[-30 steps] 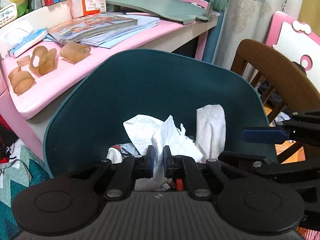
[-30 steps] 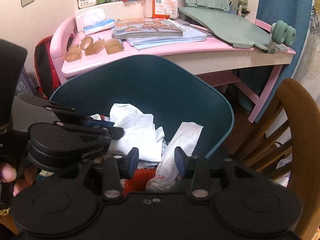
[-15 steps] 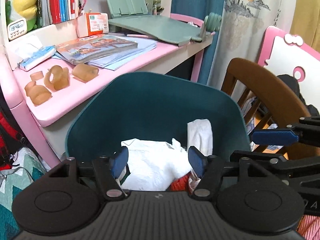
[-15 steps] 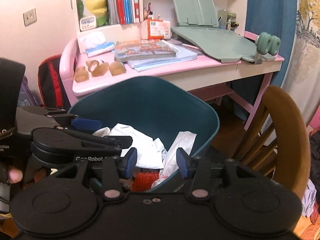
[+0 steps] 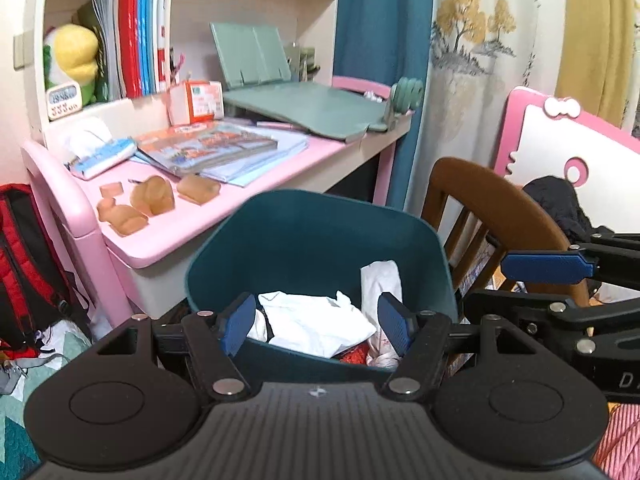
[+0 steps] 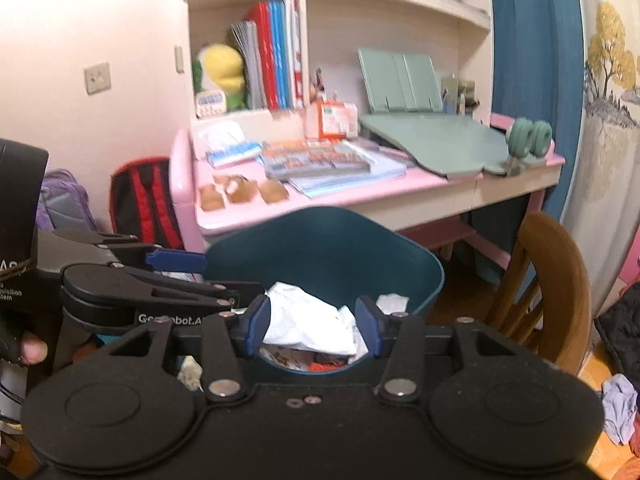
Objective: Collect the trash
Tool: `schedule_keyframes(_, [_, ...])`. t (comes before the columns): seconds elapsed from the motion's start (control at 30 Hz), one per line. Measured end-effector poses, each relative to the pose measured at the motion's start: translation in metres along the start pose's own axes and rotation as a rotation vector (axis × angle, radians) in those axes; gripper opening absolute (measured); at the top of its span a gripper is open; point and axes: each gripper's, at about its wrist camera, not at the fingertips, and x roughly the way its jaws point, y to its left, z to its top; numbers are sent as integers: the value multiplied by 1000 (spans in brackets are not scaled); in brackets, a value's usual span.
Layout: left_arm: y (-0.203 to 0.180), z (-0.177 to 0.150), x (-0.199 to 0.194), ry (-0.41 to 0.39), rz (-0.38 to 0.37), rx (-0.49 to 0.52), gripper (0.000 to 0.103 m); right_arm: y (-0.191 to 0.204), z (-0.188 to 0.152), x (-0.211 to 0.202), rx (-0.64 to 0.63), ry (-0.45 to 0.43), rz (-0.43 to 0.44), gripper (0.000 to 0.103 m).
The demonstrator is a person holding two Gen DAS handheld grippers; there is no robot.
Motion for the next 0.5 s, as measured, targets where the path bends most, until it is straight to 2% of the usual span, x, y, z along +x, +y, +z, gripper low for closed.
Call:
schedule_keyframes(0.13, [-3,-7,-24,-49,-14,19,69,7,-7,-16,16,-59,2,48])
schedule_keyframes(0.23, [-5,-15,-41,-88,-24,24,78,12,-12,-27,15,-92,-10,49])
schedule_keyframes(0.5, [-9,-36,-77,-166,-34,39,84,28,-32,-50,7,-162,-81,50])
